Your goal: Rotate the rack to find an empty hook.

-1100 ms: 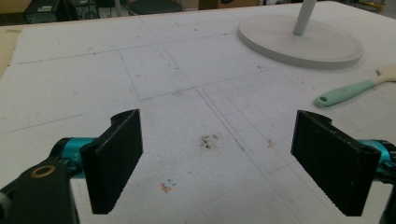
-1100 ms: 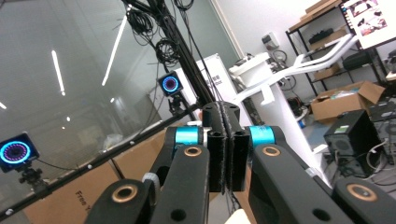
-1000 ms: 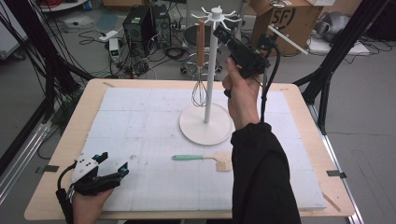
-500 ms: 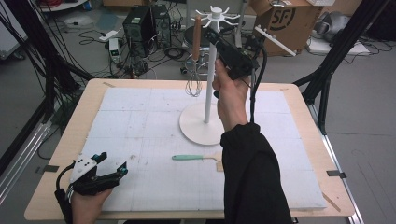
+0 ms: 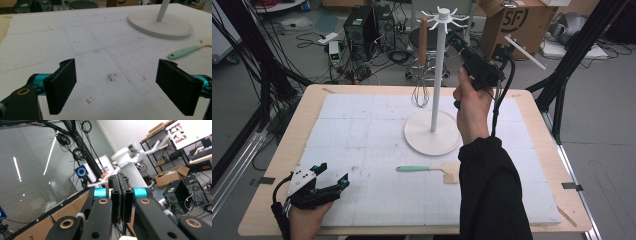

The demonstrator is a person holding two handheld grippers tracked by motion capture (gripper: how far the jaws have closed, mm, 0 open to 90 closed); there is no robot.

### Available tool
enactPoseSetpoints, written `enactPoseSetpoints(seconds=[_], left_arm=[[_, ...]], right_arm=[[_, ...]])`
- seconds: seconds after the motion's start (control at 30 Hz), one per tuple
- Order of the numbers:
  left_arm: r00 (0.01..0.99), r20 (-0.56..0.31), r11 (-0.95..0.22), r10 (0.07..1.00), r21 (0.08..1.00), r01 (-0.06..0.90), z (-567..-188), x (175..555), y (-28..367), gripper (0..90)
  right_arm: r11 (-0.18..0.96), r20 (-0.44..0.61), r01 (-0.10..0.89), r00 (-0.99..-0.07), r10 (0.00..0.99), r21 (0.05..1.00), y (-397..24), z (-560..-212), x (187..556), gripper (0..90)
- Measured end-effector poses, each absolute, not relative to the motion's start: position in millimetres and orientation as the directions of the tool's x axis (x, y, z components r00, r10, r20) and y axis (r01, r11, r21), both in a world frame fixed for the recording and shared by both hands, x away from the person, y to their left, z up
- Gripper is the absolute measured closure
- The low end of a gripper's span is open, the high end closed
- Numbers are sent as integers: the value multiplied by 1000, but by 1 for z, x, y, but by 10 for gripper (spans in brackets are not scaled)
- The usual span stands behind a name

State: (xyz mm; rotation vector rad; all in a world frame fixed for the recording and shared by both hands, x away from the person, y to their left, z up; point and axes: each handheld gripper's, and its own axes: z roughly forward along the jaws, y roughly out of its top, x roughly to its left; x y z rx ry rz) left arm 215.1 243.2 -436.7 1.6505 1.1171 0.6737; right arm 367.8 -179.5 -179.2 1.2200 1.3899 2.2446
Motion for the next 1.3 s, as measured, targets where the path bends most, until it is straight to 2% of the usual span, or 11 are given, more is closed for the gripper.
enactPoseSetpoints(seconds=[0.47,1.13,1.2,1.3], left_arm=[[412,-91,-66,907,933,353,-437,216,248,174],[406,-91,-65,909,933,355,-437,216,253,174],[402,-94,-61,911,932,357,-437,215,253,174],[403,-90,-66,911,932,356,-437,215,254,174]], right_arm=[[-481,492,213,-644,585,850,-148,-165,372,896],[-461,480,220,-657,581,860,-132,-164,372,896],[-449,476,226,-658,584,864,-136,-168,367,838],[-423,468,242,-659,589,873,-144,-175,359,686]])
